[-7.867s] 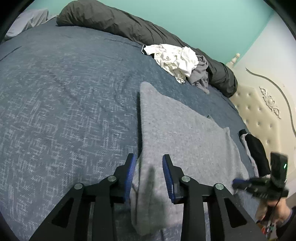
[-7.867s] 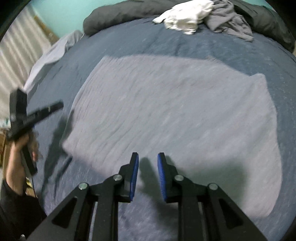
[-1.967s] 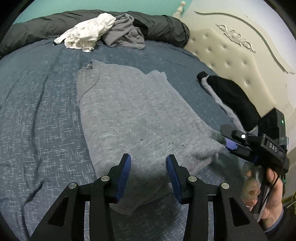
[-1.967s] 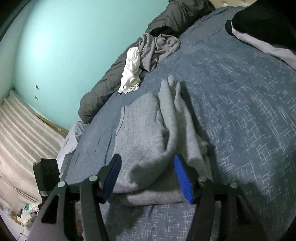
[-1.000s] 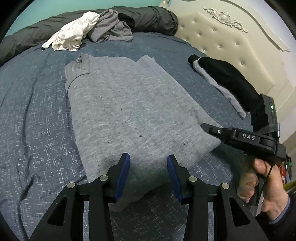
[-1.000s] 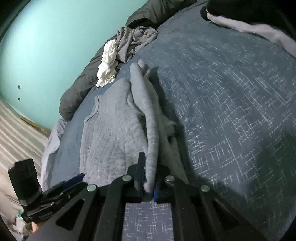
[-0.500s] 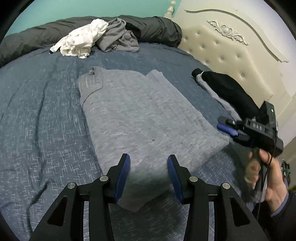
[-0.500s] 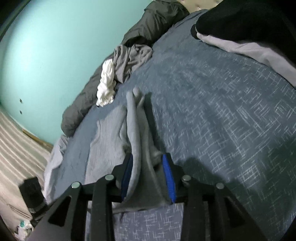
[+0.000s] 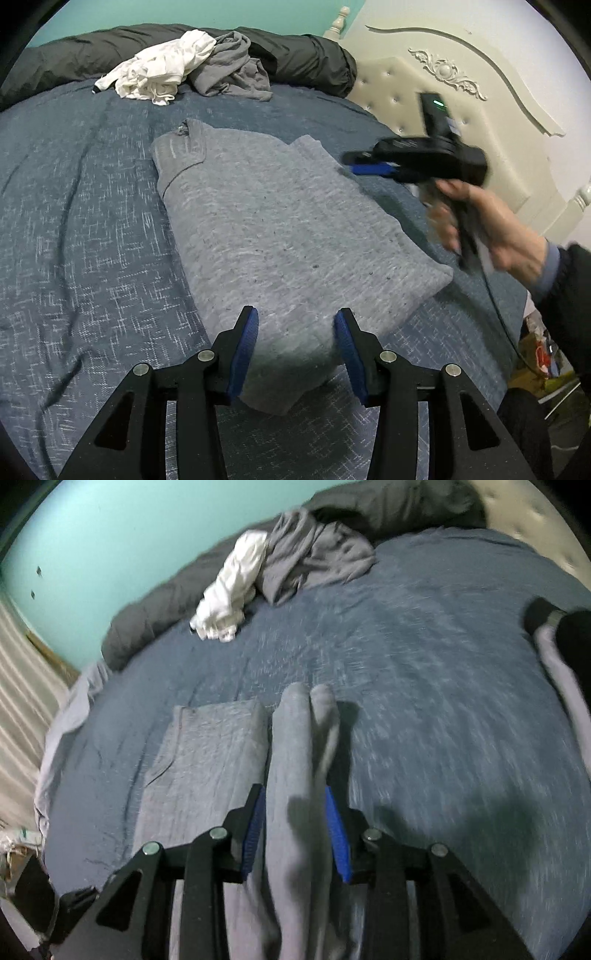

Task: Fold clothes

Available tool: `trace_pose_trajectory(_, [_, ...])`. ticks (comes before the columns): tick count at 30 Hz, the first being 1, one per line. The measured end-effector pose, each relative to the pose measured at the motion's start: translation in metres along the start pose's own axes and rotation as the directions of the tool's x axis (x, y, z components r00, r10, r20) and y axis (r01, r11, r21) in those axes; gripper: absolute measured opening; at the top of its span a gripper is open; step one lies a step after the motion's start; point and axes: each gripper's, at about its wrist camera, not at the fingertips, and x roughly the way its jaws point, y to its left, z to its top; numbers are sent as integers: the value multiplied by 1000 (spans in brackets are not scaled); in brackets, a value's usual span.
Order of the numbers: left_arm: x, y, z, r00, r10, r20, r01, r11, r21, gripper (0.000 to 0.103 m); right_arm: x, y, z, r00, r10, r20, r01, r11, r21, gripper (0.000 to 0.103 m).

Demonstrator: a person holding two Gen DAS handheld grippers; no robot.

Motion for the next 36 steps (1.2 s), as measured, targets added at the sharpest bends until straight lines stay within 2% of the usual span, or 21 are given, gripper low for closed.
trace_pose_trajectory(4, [0, 1, -1, 1000, -12, -1, 12, 1000, 4, 48, 27, 9, 20, 998, -55, -34, 53, 997, -51, 33])
trace_pose_trajectory(6, [1, 3, -1, 1000, -17, -4, 17, 1000, 4, 48, 35, 14, 21, 996, -71, -51, 67, 995, -77, 24])
trace_pose_trajectory(7, [1, 3, -1, 1000, -19, -5, 19, 1000, 3, 48, 39, 16, 21, 995, -76, -59, 71, 994, -89, 13])
trace_pose_trajectory(10, [1, 3, 0, 1000, -21, -5, 21, 1000, 3, 48, 38, 31, 18, 995, -84, -50, 76, 985, -154, 4])
trace_pose_trajectory(14, [0, 3, -1, 1000, -18, -4, 18, 1000, 1, 49, 20, 65, 10, 999, -53, 0, 51, 955, -291, 3])
trace_pose_trajectory(18, [0, 1, -1, 1000, -16, -3, 16, 1000, 2, 49, -1, 81, 2, 994, -73, 76, 97, 920, -380, 3])
trace_pose_trajectory(22, [2, 2, 0, 1000, -21, -5, 21, 1000, 1, 49, 12, 39, 10, 980, -194, 39, 197, 941, -274, 3])
trace_pose_trajectory(25, [2, 4, 1, 1000, -24, -6, 24, 1000, 1, 49, 31, 10, 14, 973, -230, -25, 222, 957, -188, 3])
trace_pose_trajectory(36, [1, 4, 0, 1000, -29, -10, 29, 1000, -3, 49, 52, 1, 25, 956, -292, -37, 282, 945, -164, 3])
